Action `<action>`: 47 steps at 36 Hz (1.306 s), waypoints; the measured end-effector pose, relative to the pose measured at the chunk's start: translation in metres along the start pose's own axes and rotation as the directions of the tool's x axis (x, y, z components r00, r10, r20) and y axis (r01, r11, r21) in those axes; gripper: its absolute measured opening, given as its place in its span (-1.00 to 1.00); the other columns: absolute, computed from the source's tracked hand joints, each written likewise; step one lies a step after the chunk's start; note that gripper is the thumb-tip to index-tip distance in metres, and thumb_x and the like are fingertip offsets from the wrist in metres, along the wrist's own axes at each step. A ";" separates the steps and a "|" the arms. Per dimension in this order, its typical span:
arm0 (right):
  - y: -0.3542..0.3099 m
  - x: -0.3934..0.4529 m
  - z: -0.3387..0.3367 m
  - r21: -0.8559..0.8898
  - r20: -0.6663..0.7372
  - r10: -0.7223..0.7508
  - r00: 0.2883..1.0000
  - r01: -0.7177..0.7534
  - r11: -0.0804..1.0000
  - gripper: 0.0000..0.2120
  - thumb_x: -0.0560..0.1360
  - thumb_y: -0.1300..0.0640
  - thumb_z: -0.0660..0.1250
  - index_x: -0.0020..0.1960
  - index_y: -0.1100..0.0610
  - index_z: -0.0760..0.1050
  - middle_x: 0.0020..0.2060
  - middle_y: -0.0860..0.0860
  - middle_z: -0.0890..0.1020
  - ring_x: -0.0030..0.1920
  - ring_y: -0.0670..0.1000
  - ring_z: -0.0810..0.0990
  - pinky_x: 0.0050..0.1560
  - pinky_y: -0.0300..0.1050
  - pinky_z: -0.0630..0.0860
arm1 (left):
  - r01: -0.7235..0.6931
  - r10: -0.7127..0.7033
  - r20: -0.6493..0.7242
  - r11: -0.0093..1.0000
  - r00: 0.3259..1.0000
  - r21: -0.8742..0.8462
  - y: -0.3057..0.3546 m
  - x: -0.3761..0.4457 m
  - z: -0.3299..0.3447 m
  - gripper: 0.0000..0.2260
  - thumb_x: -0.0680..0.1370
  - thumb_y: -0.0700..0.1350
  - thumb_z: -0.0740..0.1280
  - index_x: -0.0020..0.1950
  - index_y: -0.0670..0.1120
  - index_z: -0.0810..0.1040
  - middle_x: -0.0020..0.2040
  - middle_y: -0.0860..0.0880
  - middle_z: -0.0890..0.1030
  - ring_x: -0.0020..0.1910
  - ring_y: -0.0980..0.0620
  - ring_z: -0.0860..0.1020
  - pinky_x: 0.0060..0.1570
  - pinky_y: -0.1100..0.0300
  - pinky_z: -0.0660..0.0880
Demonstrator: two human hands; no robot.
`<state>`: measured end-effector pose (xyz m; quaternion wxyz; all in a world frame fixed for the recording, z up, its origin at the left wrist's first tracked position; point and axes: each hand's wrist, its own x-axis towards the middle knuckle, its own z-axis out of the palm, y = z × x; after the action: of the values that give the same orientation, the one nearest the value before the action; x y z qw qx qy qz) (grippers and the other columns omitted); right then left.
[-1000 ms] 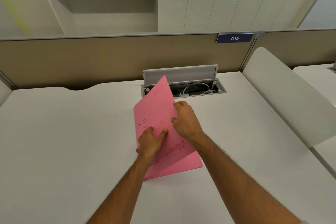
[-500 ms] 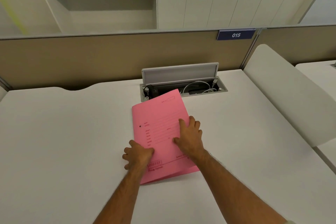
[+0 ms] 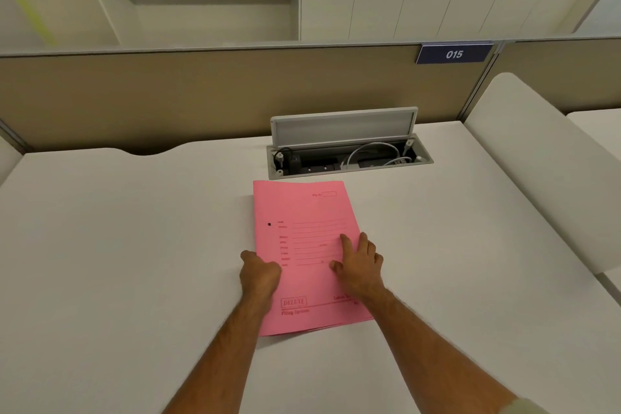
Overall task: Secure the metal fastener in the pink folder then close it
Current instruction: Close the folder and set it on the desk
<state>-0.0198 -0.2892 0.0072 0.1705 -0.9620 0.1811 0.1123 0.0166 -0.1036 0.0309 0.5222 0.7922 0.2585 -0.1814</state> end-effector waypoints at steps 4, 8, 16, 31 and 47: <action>-0.002 0.001 0.002 0.027 -0.014 0.000 1.000 0.000 1.000 -0.34 0.60 -0.15 0.19 0.58 0.03 0.03 0.55 0.24 0.10 0.53 0.27 0.12 0.49 0.27 0.13 | -0.043 0.045 0.033 0.998 0.998 -0.054 0.002 -0.002 -0.005 -0.72 0.52 -0.39 0.23 0.16 -0.14 0.31 -0.02 -0.11 0.57 -0.09 -0.12 0.60 -0.22 0.03 0.60; -0.007 0.002 0.000 0.161 -0.034 -0.010 0.999 0.016 0.987 -0.28 0.57 -0.15 0.26 0.59 0.02 0.01 0.54 0.18 0.17 0.52 0.21 0.16 0.49 0.27 0.15 | -0.090 0.094 0.060 0.994 0.994 -0.062 0.008 -0.005 -0.011 -0.73 0.55 -0.37 0.22 0.15 -0.08 0.32 -0.04 -0.10 0.59 -0.11 -0.11 0.62 -0.31 0.09 0.56; -0.018 0.006 -0.017 0.713 -0.132 0.188 0.973 -0.039 0.700 -0.20 0.47 -0.04 0.46 0.56 0.00 0.09 0.36 0.11 0.46 0.32 0.16 0.48 0.31 0.21 0.48 | -0.207 0.215 0.051 0.971 0.975 -0.122 0.025 -0.002 -0.039 -0.73 0.58 -0.26 0.30 0.19 -0.01 0.33 -0.04 -0.05 0.60 -0.13 -0.07 0.65 -0.36 0.14 0.57; -0.108 0.034 -0.038 0.854 -0.112 0.049 0.992 0.071 0.515 -0.47 0.50 0.38 0.24 0.40 0.00 0.31 0.05 -0.01 0.62 -0.01 -0.03 0.65 -0.18 -0.20 0.58 | -0.311 0.285 -0.193 0.942 0.939 -0.123 0.044 0.051 -0.124 -0.74 0.60 -0.20 0.36 0.22 -0.09 0.36 0.05 -0.04 0.58 -0.17 0.07 0.59 -0.36 0.25 0.44; -0.197 0.094 -0.016 0.761 -0.102 -0.028 0.994 0.096 0.641 -0.46 0.45 0.35 0.27 0.38 0.02 0.39 0.14 0.01 0.61 0.11 0.08 0.63 0.09 0.15 0.66 | -0.264 0.310 -0.283 0.946 0.908 0.188 0.045 0.141 -0.165 -0.56 0.47 -0.24 0.33 0.31 0.02 0.36 0.17 -0.10 0.51 0.15 -0.18 0.53 -0.01 -0.23 0.65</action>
<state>0.1442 -0.1516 0.0529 0.5570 -0.8094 0.1850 -0.0195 0.1598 0.0649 0.0494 0.4371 0.8761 0.2034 0.0051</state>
